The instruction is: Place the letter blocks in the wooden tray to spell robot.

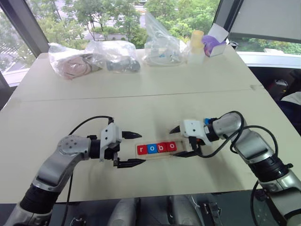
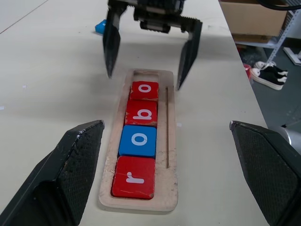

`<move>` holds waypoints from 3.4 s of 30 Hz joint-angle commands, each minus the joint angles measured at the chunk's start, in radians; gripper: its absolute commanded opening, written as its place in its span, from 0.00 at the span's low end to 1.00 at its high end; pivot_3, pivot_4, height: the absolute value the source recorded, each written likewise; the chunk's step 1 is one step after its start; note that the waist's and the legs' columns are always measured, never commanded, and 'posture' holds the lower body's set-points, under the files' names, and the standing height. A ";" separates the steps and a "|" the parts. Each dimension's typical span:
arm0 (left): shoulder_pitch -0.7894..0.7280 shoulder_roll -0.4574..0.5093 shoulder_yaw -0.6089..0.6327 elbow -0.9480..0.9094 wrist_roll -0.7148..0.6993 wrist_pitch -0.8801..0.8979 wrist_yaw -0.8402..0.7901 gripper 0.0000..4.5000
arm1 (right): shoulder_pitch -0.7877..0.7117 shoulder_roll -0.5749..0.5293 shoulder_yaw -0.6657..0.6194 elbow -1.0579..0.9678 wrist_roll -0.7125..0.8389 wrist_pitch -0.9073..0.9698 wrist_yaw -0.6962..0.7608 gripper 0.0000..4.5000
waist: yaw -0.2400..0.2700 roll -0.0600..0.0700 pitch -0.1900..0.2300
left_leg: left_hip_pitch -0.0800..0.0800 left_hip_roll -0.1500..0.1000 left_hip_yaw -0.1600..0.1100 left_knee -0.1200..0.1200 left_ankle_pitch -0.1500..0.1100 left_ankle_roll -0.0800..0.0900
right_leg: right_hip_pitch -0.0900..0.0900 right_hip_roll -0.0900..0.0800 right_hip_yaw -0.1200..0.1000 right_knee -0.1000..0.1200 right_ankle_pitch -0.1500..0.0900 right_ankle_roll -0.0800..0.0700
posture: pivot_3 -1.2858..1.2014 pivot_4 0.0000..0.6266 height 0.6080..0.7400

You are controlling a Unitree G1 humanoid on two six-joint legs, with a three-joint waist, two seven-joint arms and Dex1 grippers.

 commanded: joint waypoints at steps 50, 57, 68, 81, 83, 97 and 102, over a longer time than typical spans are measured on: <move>-0.006 0.002 0.020 -0.017 -0.018 -0.025 -0.003 1.00 | 0.226 0.479 -0.479 -0.536 0.025 1.227 -1.058 0.26 | -0.001 0.002 -0.001 | -0.001 0.001 0.001 -0.002 0.001 -0.001 | -0.004 0.002 0.002 0.003 0.001 -0.002 | 0.52 0.24 1.00; -0.007 -0.003 0.011 -0.005 -0.017 -0.032 -0.011 1.00 | 0.413 0.453 -0.493 -0.769 0.143 1.249 -1.037 0.26 | -0.005 0.002 -0.001 | -0.001 0.001 0.000 -0.002 0.001 -0.001 | -0.003 0.002 0.001 0.002 0.001 -0.002 | 0.52 0.24 1.00; -0.014 -0.014 0.004 0.008 -0.010 -0.040 -0.017 1.00 | 0.385 0.439 -0.510 -0.760 0.245 1.249 -1.085 0.56 | -0.003 0.002 -0.001 | 0.000 0.001 0.000 -0.001 0.001 -0.001 | -0.003 0.002 0.001 0.002 0.001 -0.002 | 0.52 0.24 1.00; -0.034 -0.024 0.003 0.027 0.001 -0.042 -0.022 1.00 | 0.311 -0.308 -0.333 -0.330 0.271 0.427 -0.358 1.00 | -0.002 0.001 0.001 | 0.000 0.001 0.000 -0.001 0.000 0.001 | 0.002 0.001 -0.003 -0.002 -0.001 0.000 | 0.52 0.24 1.00; -0.040 -0.026 0.002 0.031 0.003 -0.043 -0.023 1.00 | 0.319 -0.338 -0.304 -0.225 0.239 0.226 -0.234 1.00 | -0.002 0.001 0.001 | 0.000 0.001 0.001 -0.001 0.000 0.001 | 0.003 0.001 -0.003 -0.005 -0.001 0.001 | 0.52 0.24 1.00; -0.027 -0.013 0.015 0.008 -0.007 -0.040 -0.024 1.00 | 0.209 -0.245 -0.148 0.195 0.092 -0.233 0.040 1.00 | 0.000 0.002 0.002 | 0.000 0.001 0.001 0.000 0.000 0.001 | 0.003 0.000 -0.001 -0.005 0.000 0.001 | 0.52 0.24 1.00; -0.030 -0.008 0.016 0.006 -0.009 -0.036 -0.025 1.00 | 0.196 -0.212 -0.147 0.232 0.075 -0.254 0.048 0.94 | 0.000 0.002 0.002 | 0.000 0.001 0.000 0.000 0.000 0.001 | 0.003 0.000 -0.001 -0.005 0.000 0.000 | 0.52 0.24 1.00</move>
